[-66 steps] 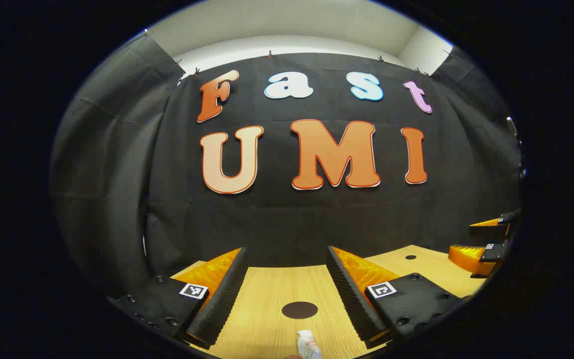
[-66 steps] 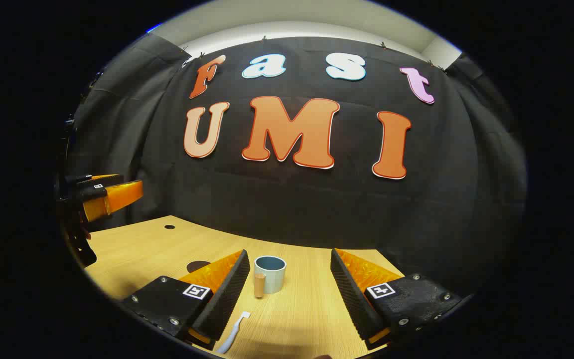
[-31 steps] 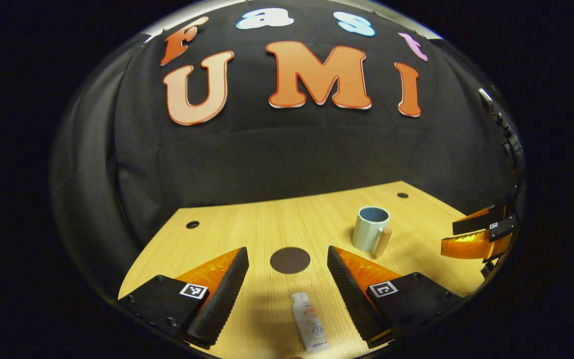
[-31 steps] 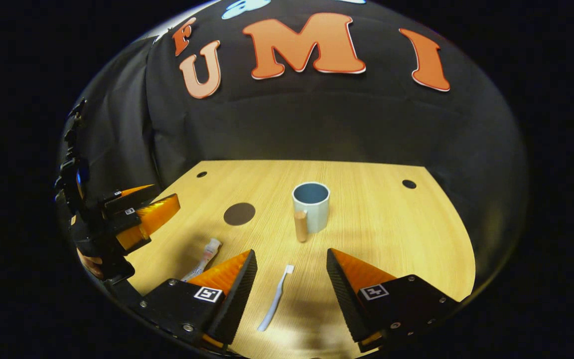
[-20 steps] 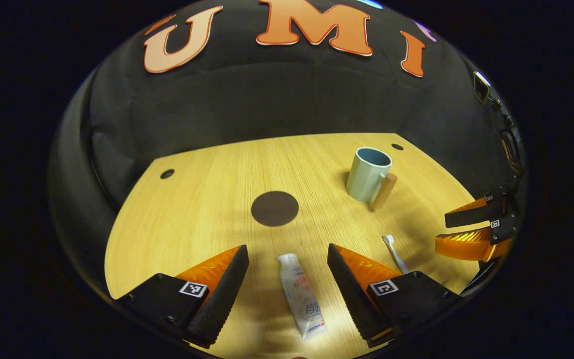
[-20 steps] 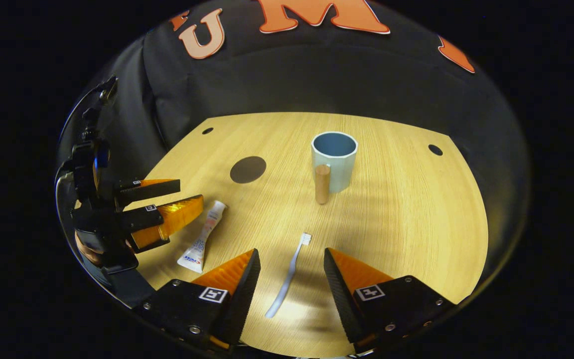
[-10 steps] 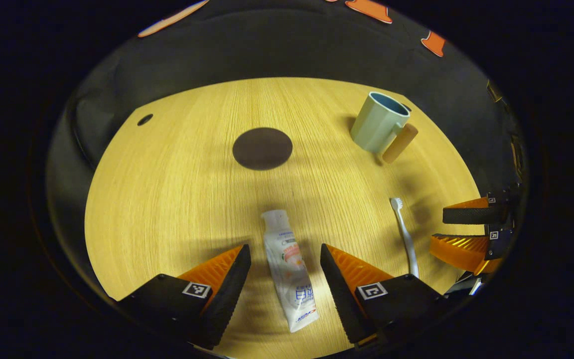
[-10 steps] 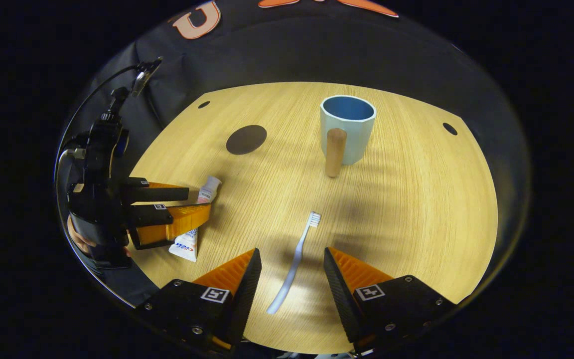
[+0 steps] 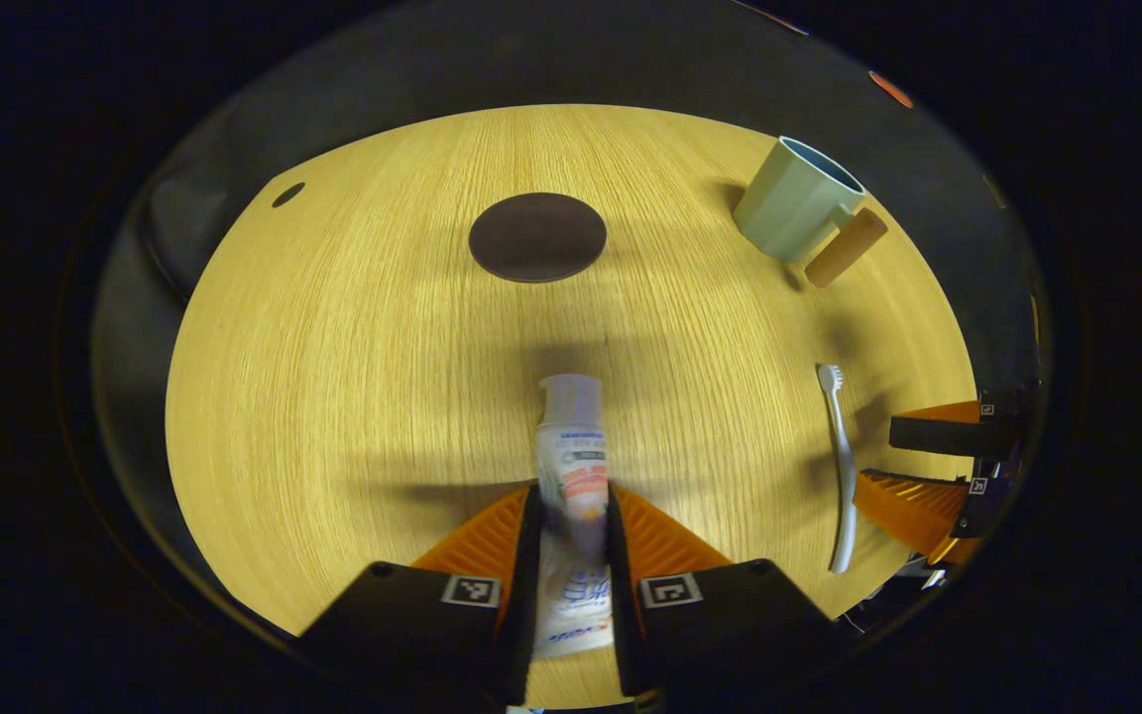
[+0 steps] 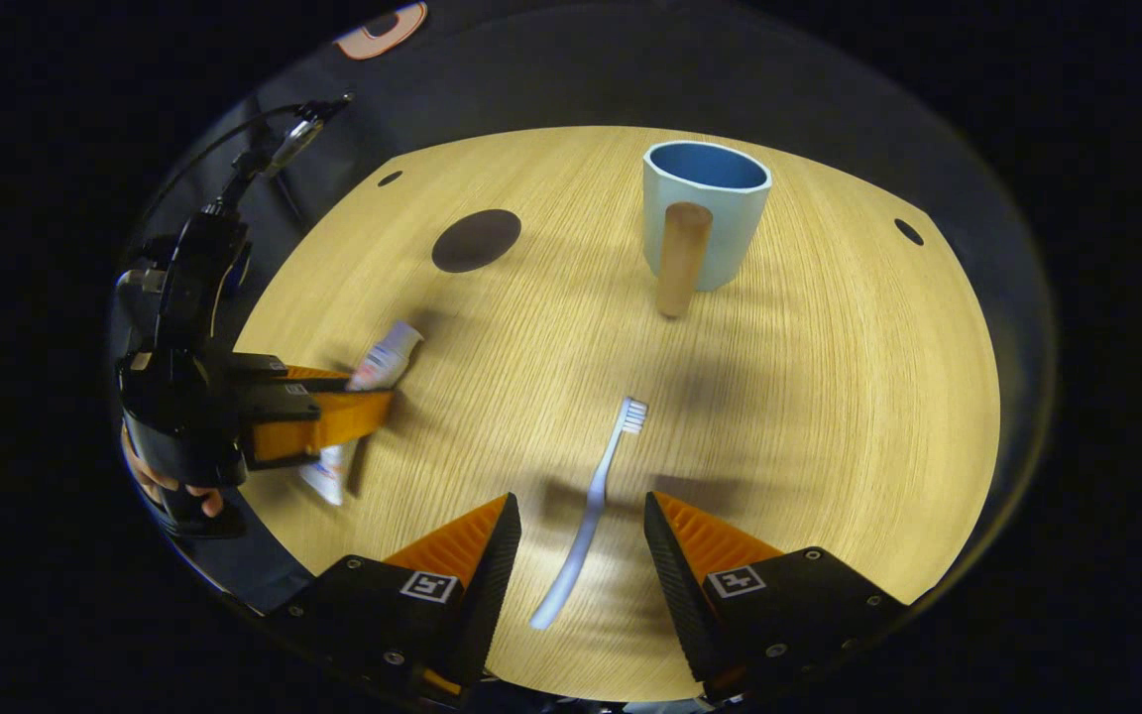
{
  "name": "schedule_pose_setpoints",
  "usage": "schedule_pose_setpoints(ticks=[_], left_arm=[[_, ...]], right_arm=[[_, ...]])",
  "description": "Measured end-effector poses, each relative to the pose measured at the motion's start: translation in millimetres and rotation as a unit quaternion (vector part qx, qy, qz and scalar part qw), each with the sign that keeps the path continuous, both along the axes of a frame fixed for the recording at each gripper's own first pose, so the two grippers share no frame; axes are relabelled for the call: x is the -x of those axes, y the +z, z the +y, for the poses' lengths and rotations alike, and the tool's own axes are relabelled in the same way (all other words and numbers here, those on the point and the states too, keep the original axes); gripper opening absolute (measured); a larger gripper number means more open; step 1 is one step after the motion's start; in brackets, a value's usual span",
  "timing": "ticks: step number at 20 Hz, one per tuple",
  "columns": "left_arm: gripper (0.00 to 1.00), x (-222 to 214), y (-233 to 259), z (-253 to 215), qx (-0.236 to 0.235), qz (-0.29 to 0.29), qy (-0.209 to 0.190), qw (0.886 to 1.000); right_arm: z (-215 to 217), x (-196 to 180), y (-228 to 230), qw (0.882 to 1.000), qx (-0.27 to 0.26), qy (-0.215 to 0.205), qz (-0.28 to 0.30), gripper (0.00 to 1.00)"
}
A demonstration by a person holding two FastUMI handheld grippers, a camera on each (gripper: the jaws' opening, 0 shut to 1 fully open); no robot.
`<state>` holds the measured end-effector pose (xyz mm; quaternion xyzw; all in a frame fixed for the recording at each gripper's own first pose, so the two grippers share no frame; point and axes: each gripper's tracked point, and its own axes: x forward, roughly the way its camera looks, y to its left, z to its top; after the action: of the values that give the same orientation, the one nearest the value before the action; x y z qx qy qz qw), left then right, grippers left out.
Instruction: Put the toothbrush and toothpaste on the desktop into the cup, then pick up the cup and place it on the coaster on the desktop.
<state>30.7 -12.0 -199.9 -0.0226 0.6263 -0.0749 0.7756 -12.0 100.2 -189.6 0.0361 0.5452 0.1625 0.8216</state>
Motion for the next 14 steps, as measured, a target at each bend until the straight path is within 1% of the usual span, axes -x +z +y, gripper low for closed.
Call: schedule_pose_setpoints(ticks=[1,2,3,5,7,10,11,12,13,14], left_arm=[[0.18,0,0,0,0.004,-0.002,-0.007,1.0],[0.18,2,2,-2,0.009,-0.001,-0.003,1.0],[0.16,2,0,-5,0.014,-0.002,-0.003,1.0],[0.16,5,4,-6,0.02,-0.004,-0.002,1.0],[0.16,2,9,-5,0.019,-0.012,0.001,1.0],[0.16,-14,18,-1,0.013,-0.027,0.0,1.0],[0.16,-20,21,-1,0.013,-0.03,0.001,0.999],[0.16,-27,23,-2,0.013,-0.032,0.0,0.999],[0.16,-35,25,-3,0.014,-0.033,0.001,0.999],[0.16,-44,26,-3,0.016,-0.035,0.003,0.999]], right_arm=[[0,2,-3,1.0,0.002,0.0,0.004,0.77],[-1,2,-4,1.0,0.007,0.002,0.007,0.76],[-1,2,-3,1.0,0.006,0.0,0.012,0.77],[6,5,-5,0.999,-0.01,-0.009,0.034,0.65],[3,6,-12,0.999,-0.004,-0.016,0.044,0.51],[0,4,-21,0.999,0.01,-0.017,0.044,0.47],[1,6,-24,0.998,0.01,-0.019,0.054,0.46],[2,9,-27,0.998,0.009,-0.022,0.066,0.31],[0,7,-23,0.997,0.01,-0.028,0.068,0.28],[-1,4,-26,0.997,0.016,-0.03,0.064,0.19]])
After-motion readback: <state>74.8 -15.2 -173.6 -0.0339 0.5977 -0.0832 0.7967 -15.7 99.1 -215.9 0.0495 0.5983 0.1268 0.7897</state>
